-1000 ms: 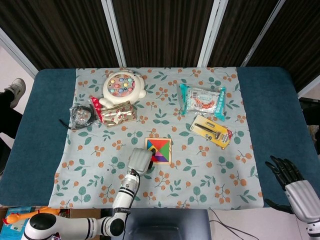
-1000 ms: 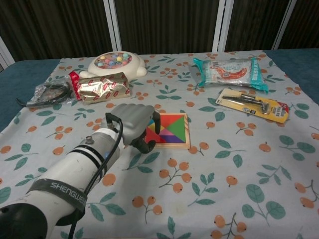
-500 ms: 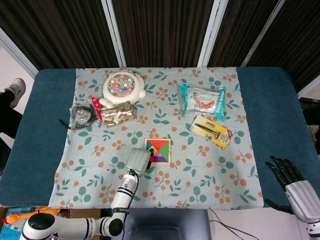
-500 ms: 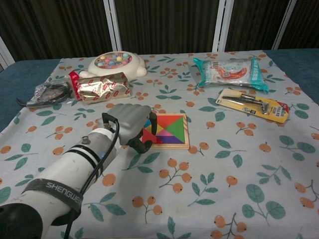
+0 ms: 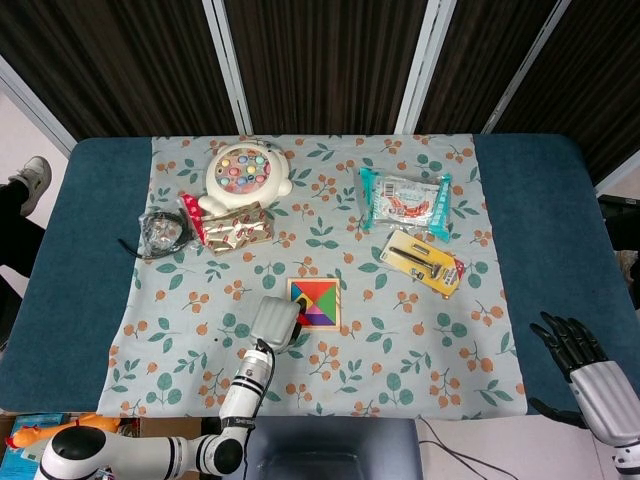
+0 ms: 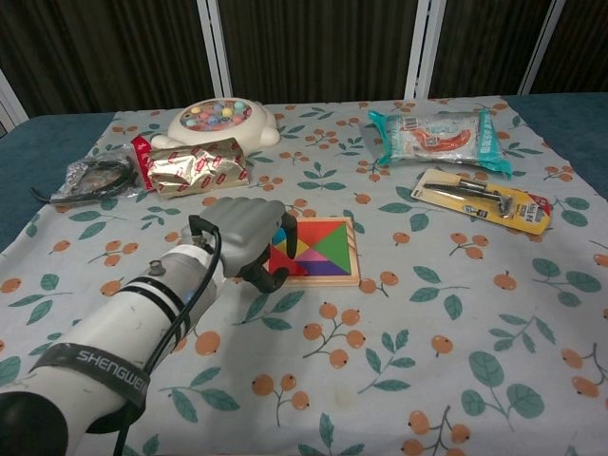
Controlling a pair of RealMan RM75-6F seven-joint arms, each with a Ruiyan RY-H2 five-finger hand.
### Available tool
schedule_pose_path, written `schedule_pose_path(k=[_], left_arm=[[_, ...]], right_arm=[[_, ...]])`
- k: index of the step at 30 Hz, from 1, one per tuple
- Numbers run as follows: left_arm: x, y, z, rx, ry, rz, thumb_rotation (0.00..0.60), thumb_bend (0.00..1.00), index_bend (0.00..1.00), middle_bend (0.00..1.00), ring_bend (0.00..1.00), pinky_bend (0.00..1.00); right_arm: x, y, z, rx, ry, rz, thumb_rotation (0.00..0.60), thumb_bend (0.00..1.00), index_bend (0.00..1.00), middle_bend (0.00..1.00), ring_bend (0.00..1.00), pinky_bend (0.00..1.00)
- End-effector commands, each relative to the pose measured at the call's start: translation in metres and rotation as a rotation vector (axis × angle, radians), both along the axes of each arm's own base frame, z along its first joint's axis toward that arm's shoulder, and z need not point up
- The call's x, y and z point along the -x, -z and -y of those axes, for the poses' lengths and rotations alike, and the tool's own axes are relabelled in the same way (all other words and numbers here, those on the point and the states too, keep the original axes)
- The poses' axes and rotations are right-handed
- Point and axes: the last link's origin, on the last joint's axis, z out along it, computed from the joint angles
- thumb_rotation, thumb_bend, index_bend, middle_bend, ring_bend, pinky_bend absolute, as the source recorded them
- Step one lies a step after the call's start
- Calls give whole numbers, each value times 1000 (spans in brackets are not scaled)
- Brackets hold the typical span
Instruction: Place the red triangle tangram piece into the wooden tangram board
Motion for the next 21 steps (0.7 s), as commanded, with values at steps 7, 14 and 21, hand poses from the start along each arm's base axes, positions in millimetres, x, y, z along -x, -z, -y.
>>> schedule_pose_path(k=[7, 14, 21], left_arm=[[1, 2, 0, 7, -4, -4, 600, 405, 458, 1000, 1000, 1000], [0, 1, 0, 5, 3, 5, 600, 404, 433, 1000, 1000, 1000], [0, -3, 0, -3, 13, 17, 600, 404, 409, 1000, 1000, 1000]], right_arm=[[0, -1, 0, 2, -1, 3, 600, 150, 0, 0, 0, 0], [0, -1, -1, 3, 0, 3, 600, 150, 0, 0, 0, 0], [0, -1, 0, 3, 0, 1, 600, 150, 0, 0, 0, 0]])
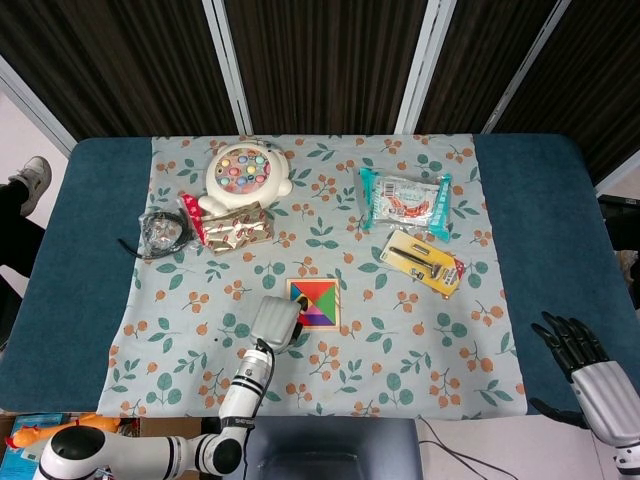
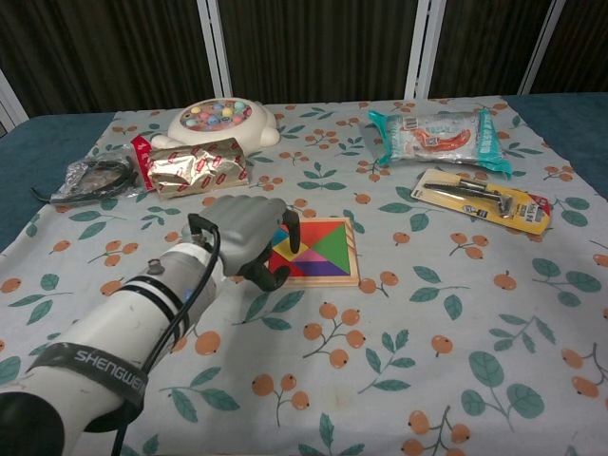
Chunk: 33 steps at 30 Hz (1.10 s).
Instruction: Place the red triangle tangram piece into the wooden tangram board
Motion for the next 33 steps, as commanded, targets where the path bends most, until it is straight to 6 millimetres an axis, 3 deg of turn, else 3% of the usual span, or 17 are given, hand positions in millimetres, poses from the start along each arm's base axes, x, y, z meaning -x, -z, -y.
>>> schedule_pose_path(k=[1, 7, 11, 12, 13, 14, 16, 19, 20, 23, 28, 33], left_arm=[[0, -2, 1, -2, 3, 3, 600, 405, 409, 1000, 1000, 1000], [3, -23, 15, -9, 73, 46, 600, 405, 390, 1000, 1000, 1000], [23, -65, 43, -36, 158, 149, 600, 407, 349, 956, 967, 981], [32, -75, 51, -42, 174, 171, 600, 409, 335, 905, 914, 936], [43, -85, 58, -44, 187, 189, 600, 410, 304, 782, 780, 810], [61, -98, 68, -43, 195, 203, 600, 410, 260, 616, 585, 629], [89, -119, 82, -70, 198, 207, 600, 410, 186, 347, 285, 358], [140, -153, 104, -153, 178, 183, 600, 409, 106, 98, 37, 160], [155, -162, 113, -175, 159, 183, 600, 410, 82, 57, 11, 136], [166, -168, 119, -188, 148, 191, 600, 414, 38, 14, 0, 115], [228, -198, 147, -299, 39, 184, 600, 415, 0, 0, 0, 92], [232, -203, 147, -268, 18, 109, 600, 417, 0, 0, 0, 92]], right_arm=[[0, 0, 0, 0, 0, -1, 600, 150, 0, 0, 0, 0], [1, 0, 0, 4, 0, -9, 600, 150, 0, 0, 0, 0], [1, 0, 0, 10, 6, -6, 600, 150, 0, 0, 0, 0], [1, 0, 0, 11, 7, -8, 600, 150, 0, 0, 0, 0], [1, 1, 0, 11, 7, -9, 600, 150, 0, 0, 0, 0], [0, 2, 0, 11, 8, -13, 600, 150, 0, 0, 0, 0], [0, 4, 1, 7, 8, -19, 600, 150, 0, 0, 0, 0], [-2, 8, 2, 4, 10, -31, 600, 150, 0, 0, 0, 0], [-2, 9, 2, 5, 11, -35, 600, 150, 0, 0, 0, 0], [-2, 10, 3, 6, 12, -36, 600, 150, 0, 0, 0, 0], [-4, 14, 12, 21, 30, -49, 600, 149, 0, 0, 0, 0], [-6, 19, 16, 18, 40, -61, 600, 150, 0, 0, 0, 0]])
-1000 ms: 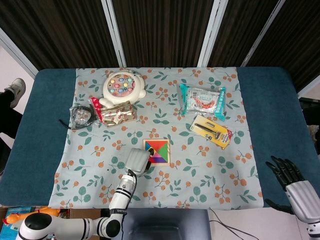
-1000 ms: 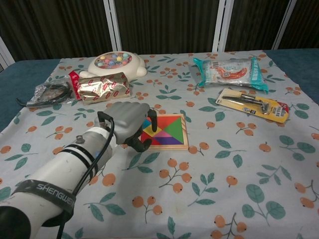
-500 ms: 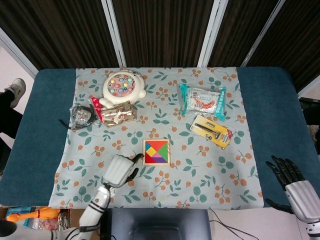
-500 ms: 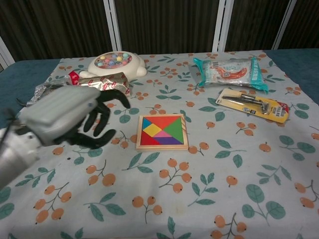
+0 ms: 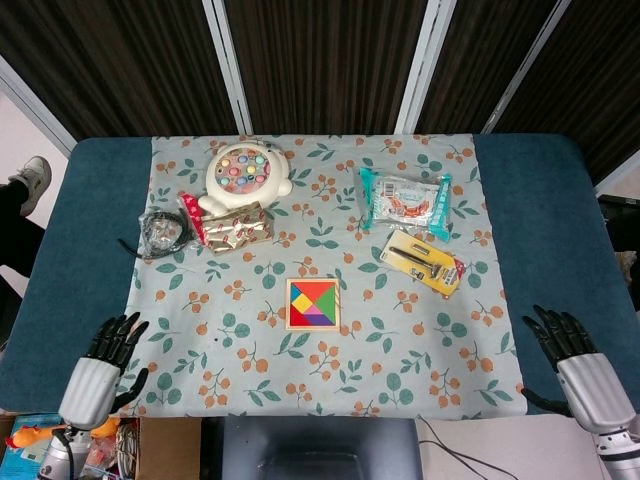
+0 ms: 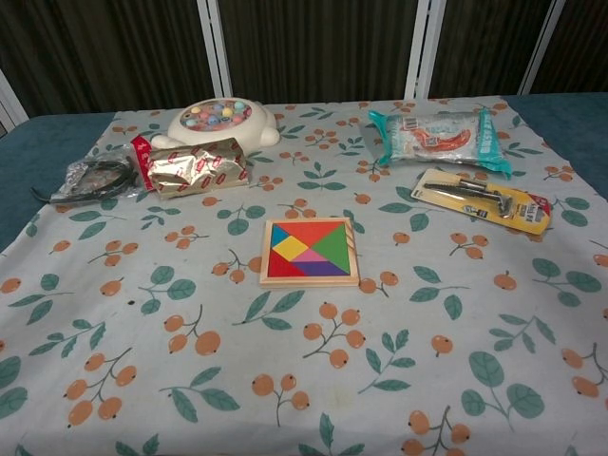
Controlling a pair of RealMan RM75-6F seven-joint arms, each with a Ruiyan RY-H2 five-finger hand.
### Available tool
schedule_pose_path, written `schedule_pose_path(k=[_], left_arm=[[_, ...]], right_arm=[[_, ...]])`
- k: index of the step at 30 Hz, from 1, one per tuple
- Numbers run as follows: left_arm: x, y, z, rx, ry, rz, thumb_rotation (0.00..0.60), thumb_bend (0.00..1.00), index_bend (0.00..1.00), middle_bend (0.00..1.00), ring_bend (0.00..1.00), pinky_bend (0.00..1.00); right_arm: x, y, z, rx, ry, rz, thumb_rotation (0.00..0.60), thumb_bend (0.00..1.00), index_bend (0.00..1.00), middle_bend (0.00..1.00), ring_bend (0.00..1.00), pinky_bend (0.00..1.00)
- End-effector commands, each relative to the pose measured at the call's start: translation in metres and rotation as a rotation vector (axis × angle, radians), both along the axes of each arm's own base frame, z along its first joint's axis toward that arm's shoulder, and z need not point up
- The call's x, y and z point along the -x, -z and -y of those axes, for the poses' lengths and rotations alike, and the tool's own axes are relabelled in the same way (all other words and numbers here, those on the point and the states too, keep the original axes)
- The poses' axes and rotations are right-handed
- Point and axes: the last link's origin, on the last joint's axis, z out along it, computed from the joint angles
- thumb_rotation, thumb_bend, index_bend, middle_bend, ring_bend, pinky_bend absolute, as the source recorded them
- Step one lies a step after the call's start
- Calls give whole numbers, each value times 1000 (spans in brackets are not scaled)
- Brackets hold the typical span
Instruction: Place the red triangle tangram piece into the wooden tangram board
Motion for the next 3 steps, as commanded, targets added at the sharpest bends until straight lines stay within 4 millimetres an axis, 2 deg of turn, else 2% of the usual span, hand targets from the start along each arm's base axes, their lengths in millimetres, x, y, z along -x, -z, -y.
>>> schedule_pose_path(k=[1, 3], left_arm=[[13, -12, 11, 10, -79, -40, 600, 417, 0, 0, 0, 91], [14, -13, 11, 16, -95, -38, 600, 417, 0, 0, 0, 92]], right_arm=[[-1, 1, 2, 2, 1, -1, 600, 150, 0, 0, 0, 0], [-1, 1, 2, 4, 5, -3, 600, 150, 0, 0, 0, 0]])
